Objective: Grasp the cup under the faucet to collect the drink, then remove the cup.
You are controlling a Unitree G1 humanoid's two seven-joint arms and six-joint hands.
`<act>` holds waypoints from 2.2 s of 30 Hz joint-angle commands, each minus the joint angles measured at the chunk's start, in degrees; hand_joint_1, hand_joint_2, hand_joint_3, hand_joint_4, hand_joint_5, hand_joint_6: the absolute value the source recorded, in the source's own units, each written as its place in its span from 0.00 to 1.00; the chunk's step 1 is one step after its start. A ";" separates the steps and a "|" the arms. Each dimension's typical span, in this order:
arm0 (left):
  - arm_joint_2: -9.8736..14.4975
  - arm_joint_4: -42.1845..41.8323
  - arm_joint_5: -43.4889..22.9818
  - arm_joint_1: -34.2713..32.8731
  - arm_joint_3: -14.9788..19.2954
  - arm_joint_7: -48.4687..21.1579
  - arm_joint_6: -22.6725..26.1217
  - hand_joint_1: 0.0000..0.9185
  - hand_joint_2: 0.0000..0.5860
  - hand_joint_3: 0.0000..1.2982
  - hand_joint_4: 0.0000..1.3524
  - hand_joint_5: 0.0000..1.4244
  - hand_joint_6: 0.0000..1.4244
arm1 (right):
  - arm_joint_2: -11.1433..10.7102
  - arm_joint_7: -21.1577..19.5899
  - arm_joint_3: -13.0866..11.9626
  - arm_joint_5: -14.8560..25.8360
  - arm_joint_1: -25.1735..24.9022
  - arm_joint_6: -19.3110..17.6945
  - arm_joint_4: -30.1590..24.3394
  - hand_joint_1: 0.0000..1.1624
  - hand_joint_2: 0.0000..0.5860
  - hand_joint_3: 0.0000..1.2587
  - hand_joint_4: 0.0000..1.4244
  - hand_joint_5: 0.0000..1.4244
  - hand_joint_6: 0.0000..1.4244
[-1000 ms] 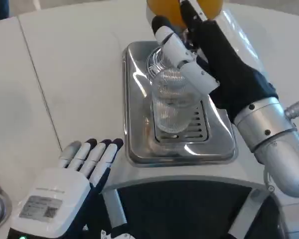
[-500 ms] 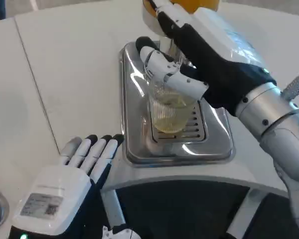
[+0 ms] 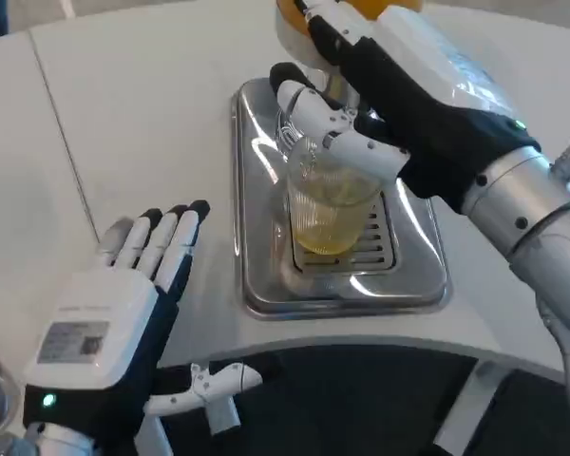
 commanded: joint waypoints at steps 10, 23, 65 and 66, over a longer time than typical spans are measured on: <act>-1.11 3.24 -0.68 -4.13 -2.68 -0.15 1.94 0.05 0.08 0.00 0.00 0.00 0.01 | 0.43 1.15 0.27 -0.15 2.06 2.18 -2.92 0.00 0.95 0.00 0.00 0.00 0.00; -2.47 6.46 -1.03 -8.22 -4.46 -0.08 3.65 0.06 0.08 0.00 0.00 0.00 0.01 | 0.84 0.70 -1.84 0.43 4.42 5.10 -5.52 0.00 0.95 0.00 0.00 0.00 0.00; -5.98 16.73 -6.65 -17.44 -6.58 3.17 3.84 0.07 0.09 0.00 0.00 0.02 0.03 | -3.81 -3.75 -16.73 1.95 42.76 -15.22 -29.52 0.11 0.94 0.00 0.00 0.00 0.00; -6.10 17.05 -7.18 -17.65 -6.53 3.35 3.70 0.08 0.08 0.00 0.00 0.02 0.03 | -3.46 -3.75 -17.39 2.41 43.91 -16.21 -29.61 0.11 0.94 0.00 0.00 0.00 0.00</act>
